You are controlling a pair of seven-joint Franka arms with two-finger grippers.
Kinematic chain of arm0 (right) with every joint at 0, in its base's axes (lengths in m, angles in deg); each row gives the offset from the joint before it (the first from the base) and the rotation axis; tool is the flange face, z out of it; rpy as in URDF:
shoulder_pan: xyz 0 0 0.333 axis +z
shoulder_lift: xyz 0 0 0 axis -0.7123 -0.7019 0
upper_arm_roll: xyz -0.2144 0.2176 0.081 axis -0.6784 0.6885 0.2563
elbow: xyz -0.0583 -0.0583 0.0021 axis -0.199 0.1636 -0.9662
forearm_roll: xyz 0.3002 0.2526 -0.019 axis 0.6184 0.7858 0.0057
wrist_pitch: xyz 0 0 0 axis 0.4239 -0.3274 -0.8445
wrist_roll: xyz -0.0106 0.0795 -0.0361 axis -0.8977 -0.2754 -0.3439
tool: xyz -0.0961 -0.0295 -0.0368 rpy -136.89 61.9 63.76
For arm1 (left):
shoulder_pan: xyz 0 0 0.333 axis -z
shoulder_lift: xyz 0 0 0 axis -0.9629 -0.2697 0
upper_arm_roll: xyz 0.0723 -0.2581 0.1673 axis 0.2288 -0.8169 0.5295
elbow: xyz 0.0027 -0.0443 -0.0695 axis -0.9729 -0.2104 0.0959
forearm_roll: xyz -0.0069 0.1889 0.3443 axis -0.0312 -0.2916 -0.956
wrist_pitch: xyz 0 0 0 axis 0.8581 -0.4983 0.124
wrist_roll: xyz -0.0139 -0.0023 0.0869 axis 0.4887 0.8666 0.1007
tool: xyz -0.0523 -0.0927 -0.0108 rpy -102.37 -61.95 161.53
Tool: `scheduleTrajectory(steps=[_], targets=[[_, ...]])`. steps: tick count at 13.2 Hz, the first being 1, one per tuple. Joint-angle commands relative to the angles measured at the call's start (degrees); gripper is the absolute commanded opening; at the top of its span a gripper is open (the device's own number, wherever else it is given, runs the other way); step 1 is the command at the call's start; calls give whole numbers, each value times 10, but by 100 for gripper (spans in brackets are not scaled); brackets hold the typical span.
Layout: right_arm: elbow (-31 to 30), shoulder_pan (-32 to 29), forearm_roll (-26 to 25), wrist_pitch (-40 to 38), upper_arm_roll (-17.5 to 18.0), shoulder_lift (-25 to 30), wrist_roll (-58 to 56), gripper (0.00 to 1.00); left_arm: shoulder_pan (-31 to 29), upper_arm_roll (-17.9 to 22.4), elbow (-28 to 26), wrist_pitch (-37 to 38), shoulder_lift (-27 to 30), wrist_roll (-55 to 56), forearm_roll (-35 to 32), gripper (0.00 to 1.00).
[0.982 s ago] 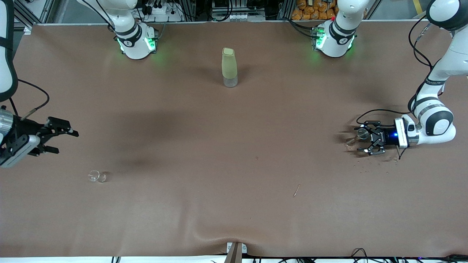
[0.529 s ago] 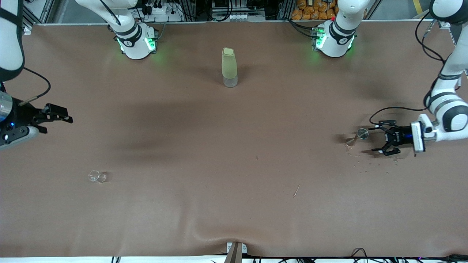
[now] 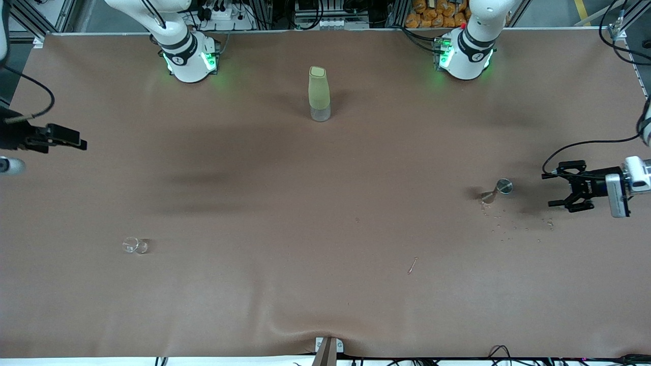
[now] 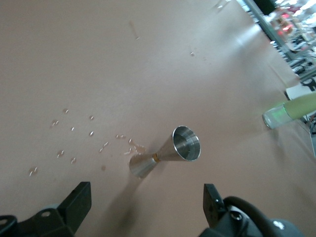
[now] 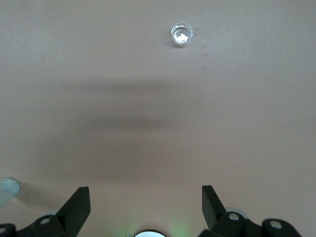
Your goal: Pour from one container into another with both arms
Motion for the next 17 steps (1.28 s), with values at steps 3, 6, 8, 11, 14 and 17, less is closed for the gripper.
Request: scheduleTrajectory(steps=[3,6,8,11,14,17], targets=[[46,20,-57,-76,5,26,91,100,2,-12,-7,-3,77,190,-47,100],[63,14,-33,-75,0,28,91,100,2,-41,-5,-2,115,291,-86,100],[73,15,-32,-59,2,28,89,100,2,-58,-5,-2,139,357,-100,100],[74,13,-32,-35,0,26,85,100,2,-91,-1,-2,173,452,-142,100],[75,8,-32,-38,1,22,94,100,59,-69,14,-2,206,522,-161,100],[75,7,-18,-35,1,22,94,100,126,-44,24,-2,231,625,-187,100]])
